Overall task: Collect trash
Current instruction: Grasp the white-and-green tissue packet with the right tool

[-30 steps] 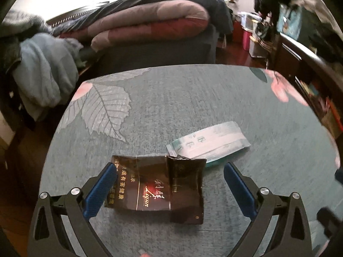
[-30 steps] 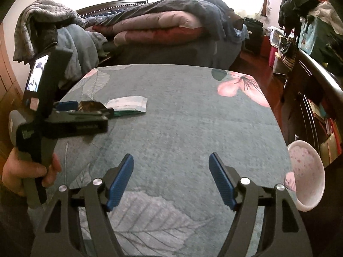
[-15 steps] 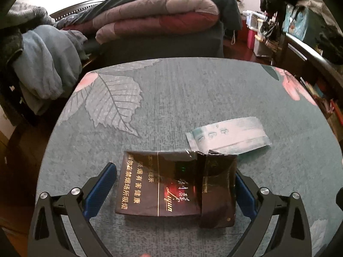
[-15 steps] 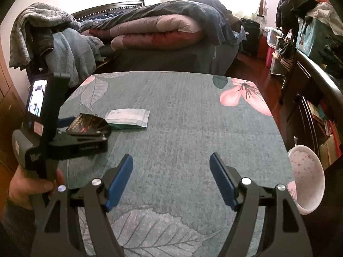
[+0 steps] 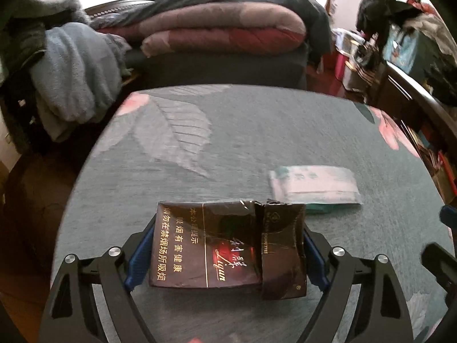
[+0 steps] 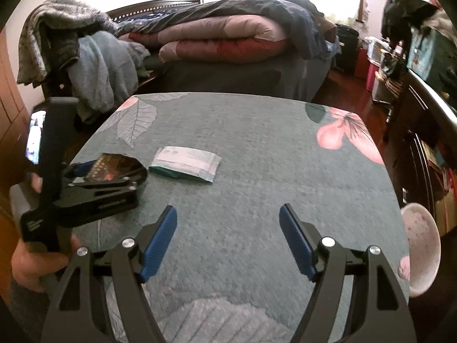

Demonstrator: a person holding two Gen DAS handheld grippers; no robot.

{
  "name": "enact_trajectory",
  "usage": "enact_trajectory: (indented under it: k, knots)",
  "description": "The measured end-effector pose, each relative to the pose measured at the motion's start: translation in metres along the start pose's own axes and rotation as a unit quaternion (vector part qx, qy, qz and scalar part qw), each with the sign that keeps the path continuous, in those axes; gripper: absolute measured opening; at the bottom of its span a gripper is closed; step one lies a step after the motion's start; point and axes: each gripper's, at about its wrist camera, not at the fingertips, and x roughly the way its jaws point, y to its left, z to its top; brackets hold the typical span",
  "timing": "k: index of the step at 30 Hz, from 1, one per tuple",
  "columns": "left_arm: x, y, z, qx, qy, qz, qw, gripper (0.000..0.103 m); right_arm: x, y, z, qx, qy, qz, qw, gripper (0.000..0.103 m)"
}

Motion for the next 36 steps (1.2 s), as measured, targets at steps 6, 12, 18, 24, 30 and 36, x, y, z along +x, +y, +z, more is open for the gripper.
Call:
enact_trajectory:
  k: [6,12,18,24,30,36]
  knots:
    - [-0.025,0.036,-0.005,-0.042,-0.028,0.026,0.9984,0.087,0.043,0.024,0.021,-0.072,0.021,0.009,0.997,0.075]
    - [-0.032,0.060,-0.007,-0.068,-0.034,0.026,0.9968,0.087,0.093,0.049,0.040,-0.158,0.049,0.052,0.985,0.075]
    - [-0.035,0.070,-0.009,-0.078,-0.038,0.023,0.9960,0.087,0.110,0.048,0.053,-0.170,0.054,0.094,0.979,0.076]
    - [-0.037,0.070,-0.006,-0.083,-0.038,0.013,0.9957,0.087,0.104,0.053,0.055,-0.176,0.054,0.112,0.977,0.027]
    - [-0.045,0.062,-0.006,-0.082,-0.042,0.008,0.9957,0.087,0.081,0.058,0.045,-0.168,0.039,0.130,0.976,0.009]
    - [-0.063,0.050,-0.004,-0.073,-0.054,0.002,0.9959,0.087,0.040,0.042,0.034,-0.119,0.020,0.154,0.981,0.009]
